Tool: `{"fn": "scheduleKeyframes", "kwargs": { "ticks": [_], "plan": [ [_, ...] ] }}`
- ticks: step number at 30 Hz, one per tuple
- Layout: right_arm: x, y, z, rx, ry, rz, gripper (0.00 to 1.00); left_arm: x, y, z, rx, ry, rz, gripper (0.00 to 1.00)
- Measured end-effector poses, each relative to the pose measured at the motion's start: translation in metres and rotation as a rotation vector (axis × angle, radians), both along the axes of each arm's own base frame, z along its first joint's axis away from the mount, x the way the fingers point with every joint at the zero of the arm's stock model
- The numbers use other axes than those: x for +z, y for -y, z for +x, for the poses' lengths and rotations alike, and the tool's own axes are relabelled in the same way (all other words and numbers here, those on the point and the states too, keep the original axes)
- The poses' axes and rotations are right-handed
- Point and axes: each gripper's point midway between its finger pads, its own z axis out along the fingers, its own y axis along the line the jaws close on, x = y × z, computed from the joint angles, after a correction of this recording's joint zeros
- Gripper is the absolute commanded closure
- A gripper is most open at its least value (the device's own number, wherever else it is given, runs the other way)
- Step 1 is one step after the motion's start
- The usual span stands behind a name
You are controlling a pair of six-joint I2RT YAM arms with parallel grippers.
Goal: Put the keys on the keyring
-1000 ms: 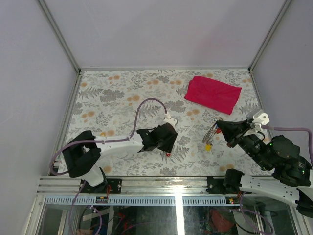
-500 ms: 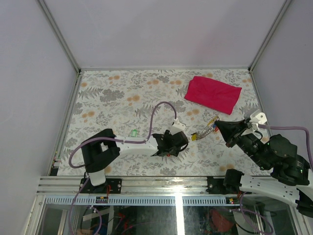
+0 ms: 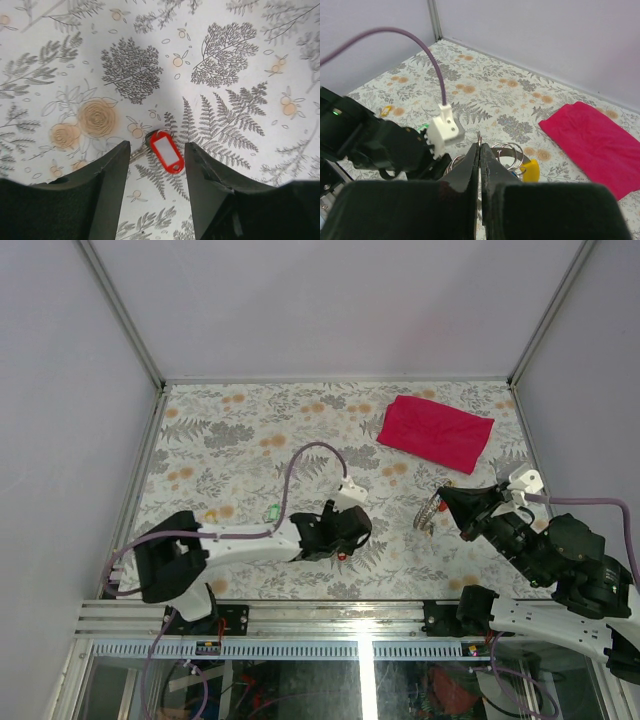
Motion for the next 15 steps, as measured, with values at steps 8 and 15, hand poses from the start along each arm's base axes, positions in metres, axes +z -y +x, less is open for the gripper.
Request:
{"fn": "scheduleKeyframes", "kwargs": {
  "ticks": [8,15],
  "plan": [
    [-0.004,-0.003,0.001,0.001,-0.008,-0.013,1.00,0.036,-0.056,0.027,0.090,0.016,-0.147,0.51],
    [-0.007,-0.006,0.002,0.002,-0.016,-0.026,1.00,0.044,-0.156,0.072,0.328,0.007,-0.214,0.51]
  ]
}}
